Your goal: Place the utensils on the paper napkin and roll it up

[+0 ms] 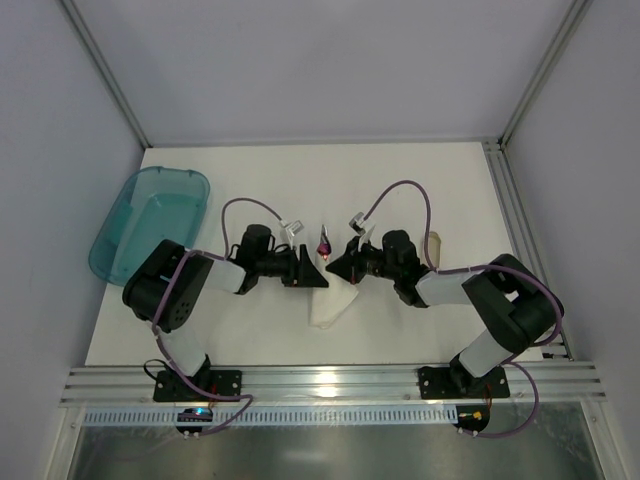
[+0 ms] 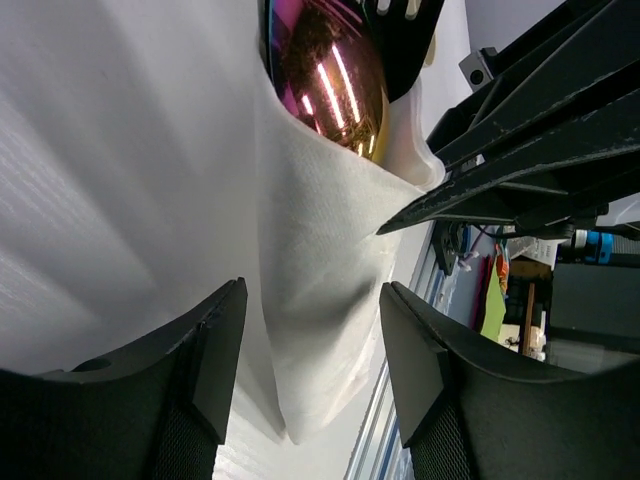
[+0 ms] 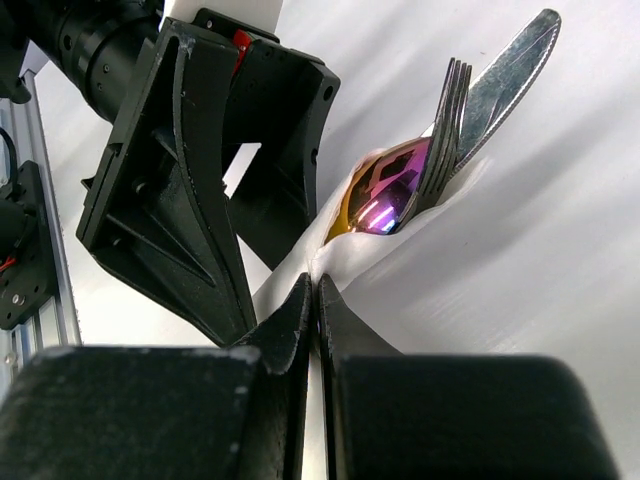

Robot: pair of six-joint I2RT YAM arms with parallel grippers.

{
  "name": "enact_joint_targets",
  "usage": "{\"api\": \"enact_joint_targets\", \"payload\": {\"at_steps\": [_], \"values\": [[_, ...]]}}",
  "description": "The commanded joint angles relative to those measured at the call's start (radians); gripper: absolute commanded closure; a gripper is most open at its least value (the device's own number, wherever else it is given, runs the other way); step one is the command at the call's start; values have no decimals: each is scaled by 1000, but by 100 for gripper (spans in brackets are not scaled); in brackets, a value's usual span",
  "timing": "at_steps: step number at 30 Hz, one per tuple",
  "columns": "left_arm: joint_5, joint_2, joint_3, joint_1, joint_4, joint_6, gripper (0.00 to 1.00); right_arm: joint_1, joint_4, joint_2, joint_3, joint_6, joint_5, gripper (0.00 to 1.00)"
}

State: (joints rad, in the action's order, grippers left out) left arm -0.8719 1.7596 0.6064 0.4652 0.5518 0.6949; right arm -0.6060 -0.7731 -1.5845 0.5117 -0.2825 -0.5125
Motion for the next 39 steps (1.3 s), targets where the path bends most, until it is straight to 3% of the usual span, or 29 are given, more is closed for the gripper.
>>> {"api": "enact_joint_targets", "payload": {"at_steps": [1,17,29,39], "values": [[-50,1,9,4,92,-2,41,0,-141,11,4,14,-23,96],[-101,18,-13,12,214,75,57,21,-176,6,-10,-7,-52,96],[-102,63,-33,18,286,118,44,32,-249,-14,-24,-46,-98,96],[-95,51,-48,23,301,115,43,37,-282,-12,-30,-63,-119,96]]}}
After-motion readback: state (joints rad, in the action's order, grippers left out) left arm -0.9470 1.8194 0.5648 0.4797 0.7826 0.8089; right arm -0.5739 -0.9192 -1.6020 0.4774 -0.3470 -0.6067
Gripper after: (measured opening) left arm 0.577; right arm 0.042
